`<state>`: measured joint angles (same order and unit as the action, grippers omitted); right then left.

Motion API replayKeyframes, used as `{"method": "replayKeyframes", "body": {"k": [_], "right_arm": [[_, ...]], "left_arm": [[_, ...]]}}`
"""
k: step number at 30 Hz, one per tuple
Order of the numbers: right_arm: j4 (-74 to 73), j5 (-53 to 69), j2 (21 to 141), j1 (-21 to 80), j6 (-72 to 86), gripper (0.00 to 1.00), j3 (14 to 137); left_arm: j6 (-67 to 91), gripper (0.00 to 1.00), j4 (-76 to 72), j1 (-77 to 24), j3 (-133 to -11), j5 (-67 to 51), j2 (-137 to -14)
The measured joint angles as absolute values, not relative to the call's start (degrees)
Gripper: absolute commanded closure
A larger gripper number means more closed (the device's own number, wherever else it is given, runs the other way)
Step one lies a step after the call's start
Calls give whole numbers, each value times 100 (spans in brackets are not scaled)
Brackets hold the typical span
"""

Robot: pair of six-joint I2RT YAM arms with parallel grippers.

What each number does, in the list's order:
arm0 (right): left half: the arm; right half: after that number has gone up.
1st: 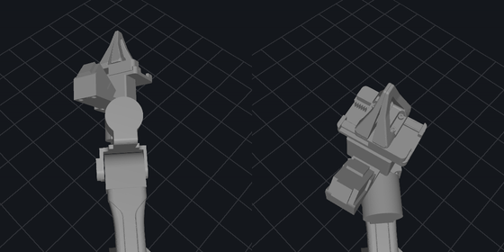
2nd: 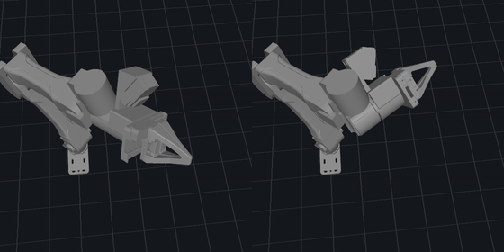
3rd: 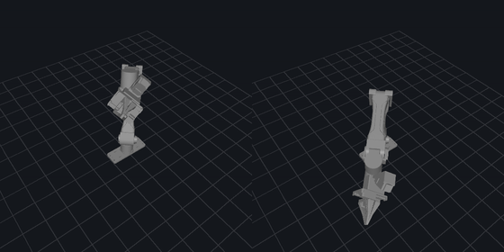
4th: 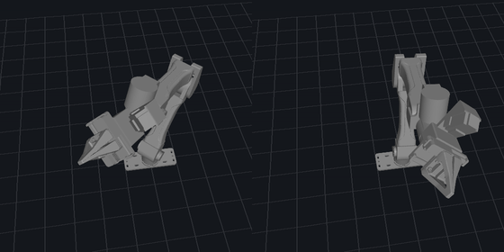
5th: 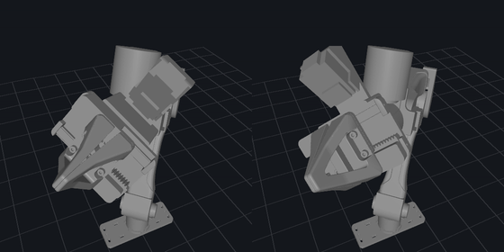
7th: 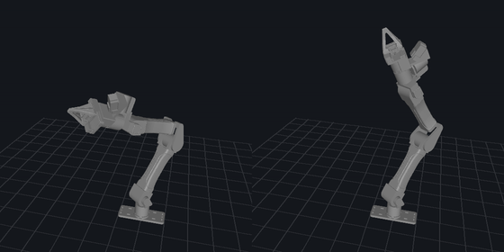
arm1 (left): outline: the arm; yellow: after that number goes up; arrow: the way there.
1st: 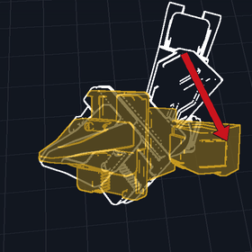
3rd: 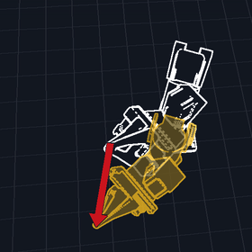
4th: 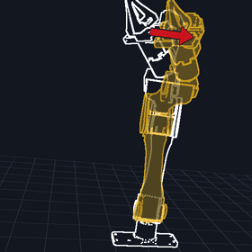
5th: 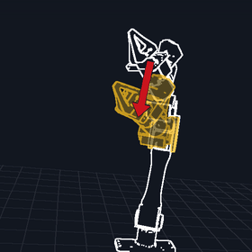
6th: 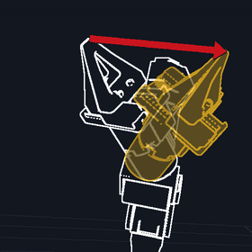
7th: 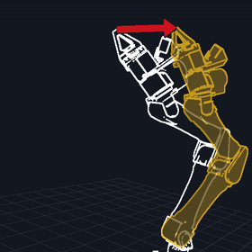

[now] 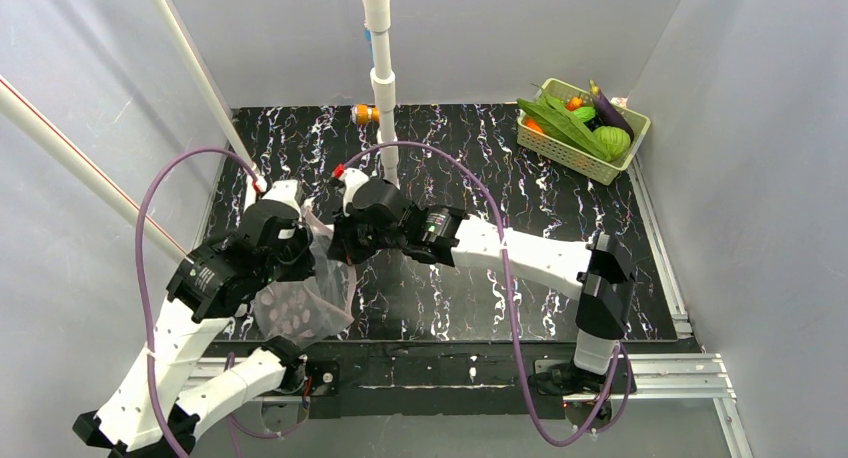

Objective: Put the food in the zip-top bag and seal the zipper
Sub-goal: Open the zipper of the food storage bag at the center of the board.

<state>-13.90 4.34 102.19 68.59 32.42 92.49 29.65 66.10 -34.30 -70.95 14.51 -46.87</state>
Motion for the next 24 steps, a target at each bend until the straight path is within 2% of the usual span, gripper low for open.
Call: {"method": "replayKeyframes", "body": {"k": [5,7,11,19,21,23,24], "right_arm": [[-1427,-1222,9863,6930,3433,99,8686],[-1338,-1509,9606,6932,3435,99,8375],[-1021,-1655,9448,6934,3458,99,8326],[-734,-1299,9443,6934,3563,99,8257],[-641,-1174,9443,6934,3577,99,8230],[-581,-1063,9443,6934,3579,99,8176],[-582,-1029,9443,6934,3577,99,8157]], "left_arm": [[2879,99,6794,-3430,-7662,2185,-5030],[2774,94,6763,-3430,-7810,2275,-5055],[2661,83,6465,-3433,-7760,1916,-4951],[2832,65,6133,-3433,-6700,1433,-4945],[2853,69,6143,-3433,-6613,1435,-4995],[2854,84,6139,-3433,-6611,1450,-4984],[2839,88,6139,-3433,-6615,1468,-4960]]}}
